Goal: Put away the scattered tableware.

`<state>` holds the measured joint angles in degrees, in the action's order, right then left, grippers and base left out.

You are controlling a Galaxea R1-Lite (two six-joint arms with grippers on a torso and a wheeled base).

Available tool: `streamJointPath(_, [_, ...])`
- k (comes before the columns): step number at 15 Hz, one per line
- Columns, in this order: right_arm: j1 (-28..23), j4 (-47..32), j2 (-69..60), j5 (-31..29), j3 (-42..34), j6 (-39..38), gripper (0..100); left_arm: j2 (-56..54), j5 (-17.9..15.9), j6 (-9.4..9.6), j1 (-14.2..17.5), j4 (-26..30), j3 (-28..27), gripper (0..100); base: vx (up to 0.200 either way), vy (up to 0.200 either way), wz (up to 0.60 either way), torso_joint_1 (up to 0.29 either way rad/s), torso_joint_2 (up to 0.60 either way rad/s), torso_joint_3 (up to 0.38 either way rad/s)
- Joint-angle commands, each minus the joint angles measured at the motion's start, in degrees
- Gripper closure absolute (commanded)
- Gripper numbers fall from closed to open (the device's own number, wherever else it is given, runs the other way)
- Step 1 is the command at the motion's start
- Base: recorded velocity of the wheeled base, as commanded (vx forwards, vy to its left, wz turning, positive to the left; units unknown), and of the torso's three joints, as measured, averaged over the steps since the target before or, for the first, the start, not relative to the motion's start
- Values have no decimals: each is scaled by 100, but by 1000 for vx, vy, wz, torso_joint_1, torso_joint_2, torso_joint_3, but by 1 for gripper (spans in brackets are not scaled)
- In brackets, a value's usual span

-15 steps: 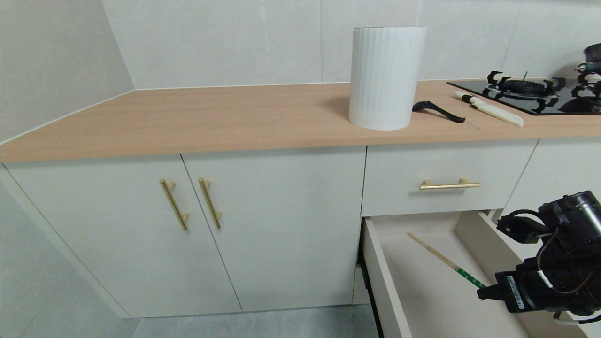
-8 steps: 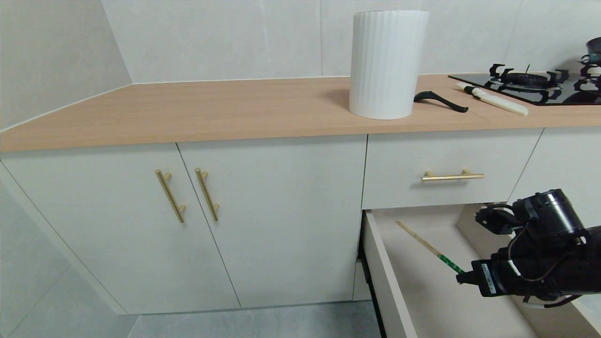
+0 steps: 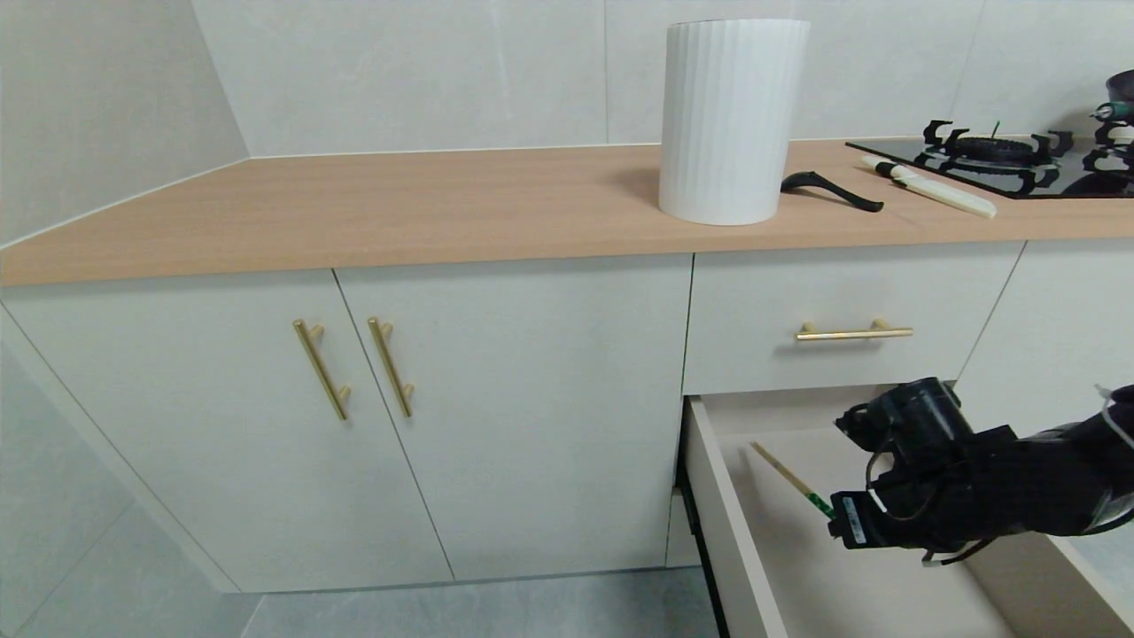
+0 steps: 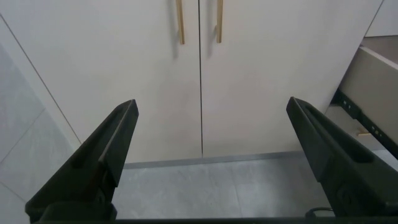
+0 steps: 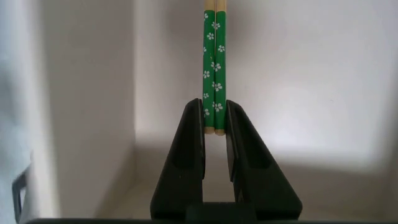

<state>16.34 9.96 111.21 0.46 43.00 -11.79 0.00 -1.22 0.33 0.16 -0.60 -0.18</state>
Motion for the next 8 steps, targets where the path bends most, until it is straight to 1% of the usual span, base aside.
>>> streamJointPath(1, [63,270,717,-29,60,-60,100,0,-1,2,2,-2,1,0,0,0,0,0,0,0])
streamJointPath(3, [63,568,963,-38,51,-60,100,0,-1,2,2,-2,1,0,0,0,0,0,0,0])
streamJointPath(5, [63,648,1095,-38,42,-60,100,0,-1,2,2,-2,1,0,0,0,0,0,0,0])
streamJointPath(8, [63,665,1333,-266,33,-60,100,0,-1,2,2,-2,1,0,0,0,0,0,0,0])
